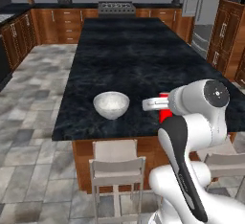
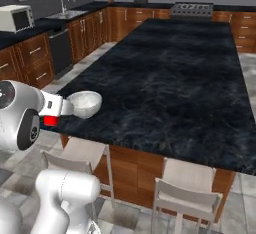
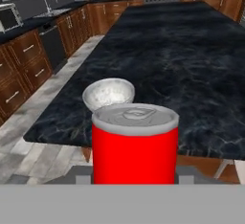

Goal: Open the fridge, grab two sodas, and place both sodas inside the bowl with ice on the dining counter.

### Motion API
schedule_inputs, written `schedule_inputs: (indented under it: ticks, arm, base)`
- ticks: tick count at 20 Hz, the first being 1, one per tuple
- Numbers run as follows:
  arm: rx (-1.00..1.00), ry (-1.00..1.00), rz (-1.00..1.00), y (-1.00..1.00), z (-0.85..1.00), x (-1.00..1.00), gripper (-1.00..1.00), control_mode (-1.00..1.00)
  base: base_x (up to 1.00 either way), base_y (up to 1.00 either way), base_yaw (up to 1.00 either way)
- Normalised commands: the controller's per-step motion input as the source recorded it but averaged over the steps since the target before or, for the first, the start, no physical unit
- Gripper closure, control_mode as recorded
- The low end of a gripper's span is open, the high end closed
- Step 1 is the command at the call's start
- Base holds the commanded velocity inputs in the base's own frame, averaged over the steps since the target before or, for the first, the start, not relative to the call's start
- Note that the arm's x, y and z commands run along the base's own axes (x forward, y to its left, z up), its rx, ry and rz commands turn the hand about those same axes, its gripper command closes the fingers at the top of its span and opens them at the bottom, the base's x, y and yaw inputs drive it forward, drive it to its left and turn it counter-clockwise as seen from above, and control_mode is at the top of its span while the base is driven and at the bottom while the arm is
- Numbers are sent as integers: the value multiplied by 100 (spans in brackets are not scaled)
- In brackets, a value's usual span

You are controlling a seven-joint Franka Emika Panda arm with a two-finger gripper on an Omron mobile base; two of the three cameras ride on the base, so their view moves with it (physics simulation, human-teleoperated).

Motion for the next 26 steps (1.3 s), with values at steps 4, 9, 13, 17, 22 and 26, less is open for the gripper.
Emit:
schedule_inputs:
  ticks: [4,9,13,17,22,26]
  arm:
    - [0,0,0,0,0,0,100,100]
    - [0,0,0,0,0,0,100,100]
    - [-1,3,-7,96,-18,99,100,-100]
    - [-1,12,1,81,-25,100,100,-100]
    - [0,17,12,6,-24,95,100,-100]
    - [-3,15,5,9,-49,72,100,-100]
  base:
    - [74,26,-31]
    - [67,71,-19]
    - [0,0,0]
    - [0,0,0]
    - [0,0,0]
    - [0,0,0]
